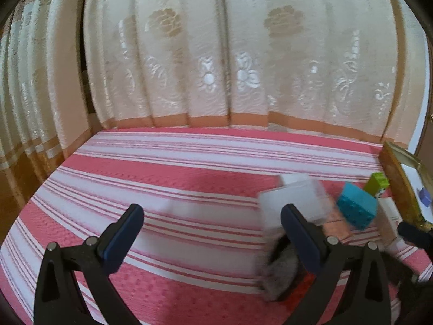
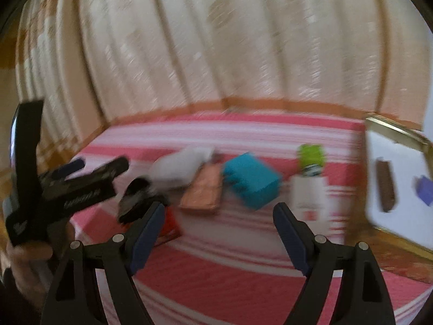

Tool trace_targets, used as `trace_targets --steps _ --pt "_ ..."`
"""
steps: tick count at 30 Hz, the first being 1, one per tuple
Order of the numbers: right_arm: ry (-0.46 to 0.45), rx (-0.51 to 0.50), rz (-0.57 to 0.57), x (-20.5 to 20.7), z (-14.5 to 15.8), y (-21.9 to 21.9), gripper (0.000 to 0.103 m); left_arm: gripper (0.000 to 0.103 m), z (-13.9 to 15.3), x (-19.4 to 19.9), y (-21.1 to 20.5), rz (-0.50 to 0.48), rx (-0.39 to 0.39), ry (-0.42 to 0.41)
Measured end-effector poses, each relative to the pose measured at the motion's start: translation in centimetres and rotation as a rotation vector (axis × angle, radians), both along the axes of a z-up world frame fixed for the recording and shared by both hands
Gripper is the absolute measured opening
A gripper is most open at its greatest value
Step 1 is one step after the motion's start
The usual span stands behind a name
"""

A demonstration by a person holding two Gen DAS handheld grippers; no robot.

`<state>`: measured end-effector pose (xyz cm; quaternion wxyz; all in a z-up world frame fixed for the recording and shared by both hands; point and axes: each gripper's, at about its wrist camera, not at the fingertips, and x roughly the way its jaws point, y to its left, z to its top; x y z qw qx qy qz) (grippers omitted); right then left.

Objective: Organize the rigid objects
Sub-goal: 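Grasp the red Lego brick with the right tool, then grasp the black-and-grey hair clip with the left tool and lift it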

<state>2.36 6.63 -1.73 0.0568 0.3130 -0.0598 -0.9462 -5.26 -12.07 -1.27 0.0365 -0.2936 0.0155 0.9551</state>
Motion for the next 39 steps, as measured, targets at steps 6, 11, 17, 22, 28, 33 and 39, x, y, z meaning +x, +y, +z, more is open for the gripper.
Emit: trace_targets --steps 6,11,17,22,28,33,39 --pt "-0.112 0.054 0.198 -1.9 -1.5 -4.6 0.084 0.102 -0.2 -0.9 -2.3 0.032 0.078 -0.046" --pt "-0.198 0.115 0.250 -3.7 -2.8 -7.0 0.084 0.102 -0.2 -0.9 -2.6 0.030 0.106 -0.048" --pt "-0.219 0.141 0.243 -4.2 -3.1 -7.4 0.074 0.102 -0.2 -1.1 -2.2 -0.007 0.105 -0.057" --pt "-0.210 0.142 0.252 -3.4 -2.9 -6.9 0.071 0.102 -0.3 -1.0 -2.0 -0.087 0.149 -0.081" --pt "-0.117 0.112 0.192 -0.9 -1.7 -3.7 0.071 0.102 -0.5 -0.5 0.2 -0.268 0.150 -0.129" --pt "-0.017 0.136 0.048 0.7 -0.4 0.2 0.071 0.102 -1.1 0.9 3.5 -0.368 -0.002 -0.120" --pt "-0.013 0.084 0.008 0.3 -0.3 1.8 0.071 0.093 -1.7 0.1 4.2 -0.371 -0.026 -0.195"
